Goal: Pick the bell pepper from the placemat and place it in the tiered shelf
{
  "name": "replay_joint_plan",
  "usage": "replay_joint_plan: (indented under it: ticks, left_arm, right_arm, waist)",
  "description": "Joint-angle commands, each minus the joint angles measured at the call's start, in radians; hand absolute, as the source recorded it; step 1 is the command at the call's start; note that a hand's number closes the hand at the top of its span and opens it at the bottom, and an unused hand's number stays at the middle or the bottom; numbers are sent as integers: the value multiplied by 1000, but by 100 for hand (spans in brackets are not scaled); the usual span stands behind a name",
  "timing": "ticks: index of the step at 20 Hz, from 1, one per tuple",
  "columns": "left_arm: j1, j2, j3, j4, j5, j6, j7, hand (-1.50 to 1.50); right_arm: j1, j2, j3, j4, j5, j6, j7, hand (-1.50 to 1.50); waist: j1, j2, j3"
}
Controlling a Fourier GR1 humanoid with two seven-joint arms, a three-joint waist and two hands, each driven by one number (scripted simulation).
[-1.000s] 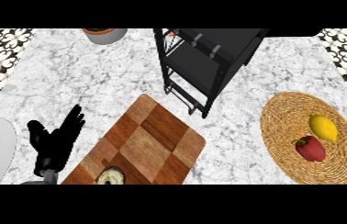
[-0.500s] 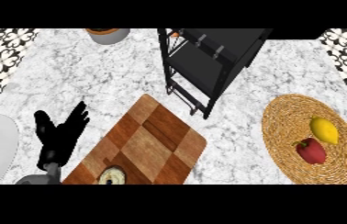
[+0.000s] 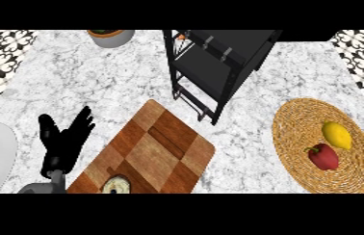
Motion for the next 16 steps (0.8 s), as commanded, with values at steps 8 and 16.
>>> replay_joint_plan:
  ticks: [8, 16]
  left_arm:
    - [20, -18, 6, -37, -25, -17, 31, 0]
    - [-14, -16, 43, -2, -30, -51, 35, 0]
  right_arm:
    - [-14, 137, 29, -248, 170, -45, 403, -150]
    - [46, 237, 92, -284, 421, -83, 431, -150]
  waist:
    - [13, 2, 1]
    - [10, 2, 1]
